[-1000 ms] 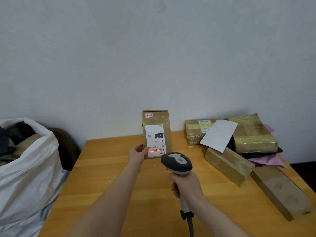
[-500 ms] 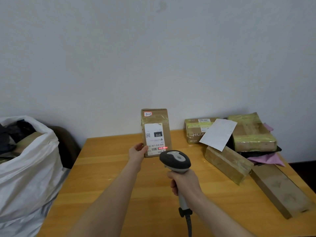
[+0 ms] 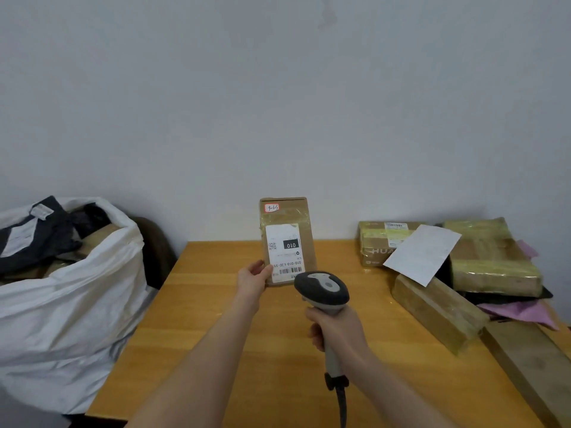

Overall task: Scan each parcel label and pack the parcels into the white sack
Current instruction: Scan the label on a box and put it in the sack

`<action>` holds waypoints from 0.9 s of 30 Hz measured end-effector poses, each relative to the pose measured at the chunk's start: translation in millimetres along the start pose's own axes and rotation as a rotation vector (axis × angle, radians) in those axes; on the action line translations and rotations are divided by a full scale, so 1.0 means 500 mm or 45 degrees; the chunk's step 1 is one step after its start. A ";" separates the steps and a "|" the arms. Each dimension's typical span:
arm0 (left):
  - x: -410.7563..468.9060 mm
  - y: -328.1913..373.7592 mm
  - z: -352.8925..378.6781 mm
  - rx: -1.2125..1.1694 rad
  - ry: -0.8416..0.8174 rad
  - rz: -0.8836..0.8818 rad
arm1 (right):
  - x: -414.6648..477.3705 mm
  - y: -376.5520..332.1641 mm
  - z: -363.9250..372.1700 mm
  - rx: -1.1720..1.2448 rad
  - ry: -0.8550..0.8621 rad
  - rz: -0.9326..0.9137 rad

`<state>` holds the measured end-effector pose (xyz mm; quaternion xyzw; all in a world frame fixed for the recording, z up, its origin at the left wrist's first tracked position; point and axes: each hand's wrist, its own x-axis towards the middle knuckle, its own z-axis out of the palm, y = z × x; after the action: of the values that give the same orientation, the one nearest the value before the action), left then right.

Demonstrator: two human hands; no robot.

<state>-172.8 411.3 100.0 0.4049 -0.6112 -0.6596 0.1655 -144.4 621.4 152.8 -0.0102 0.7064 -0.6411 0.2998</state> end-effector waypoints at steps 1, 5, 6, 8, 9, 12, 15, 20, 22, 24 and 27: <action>-0.004 0.003 -0.011 -0.007 0.019 0.001 | 0.002 -0.003 0.005 0.000 -0.022 -0.002; -0.020 0.021 -0.077 -0.059 0.114 0.029 | 0.021 -0.026 0.047 -0.015 -0.138 -0.029; -0.024 0.028 -0.100 -0.066 0.142 0.035 | 0.027 -0.034 0.064 -0.016 -0.161 -0.043; -0.030 0.045 -0.150 -0.093 0.197 0.053 | 0.043 -0.053 0.108 0.000 -0.197 -0.064; -0.030 0.056 -0.178 -0.116 0.223 0.069 | 0.051 -0.064 0.134 0.002 -0.215 -0.073; -0.026 0.094 -0.275 -0.200 0.310 0.136 | 0.074 -0.107 0.228 0.004 -0.264 -0.112; -0.013 0.134 -0.384 -0.264 0.368 0.200 | 0.096 -0.154 0.349 -0.017 -0.300 -0.173; 0.048 0.194 -0.592 -0.322 0.469 0.333 | 0.127 -0.215 0.610 -0.015 -0.408 -0.273; 0.090 0.216 -0.690 -0.291 0.519 0.382 | 0.142 -0.231 0.728 0.002 -0.437 -0.275; 0.137 0.240 -0.798 -0.232 0.578 0.414 | 0.161 -0.243 0.845 0.031 -0.449 -0.231; 0.202 0.280 -0.956 0.061 0.733 0.445 | 0.187 -0.254 0.986 -0.009 -0.419 -0.191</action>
<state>77.9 -9.8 233.8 0.4672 -0.6150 -0.4654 0.4323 -52.5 118.0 231.1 -0.1687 0.6472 -0.6488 0.3629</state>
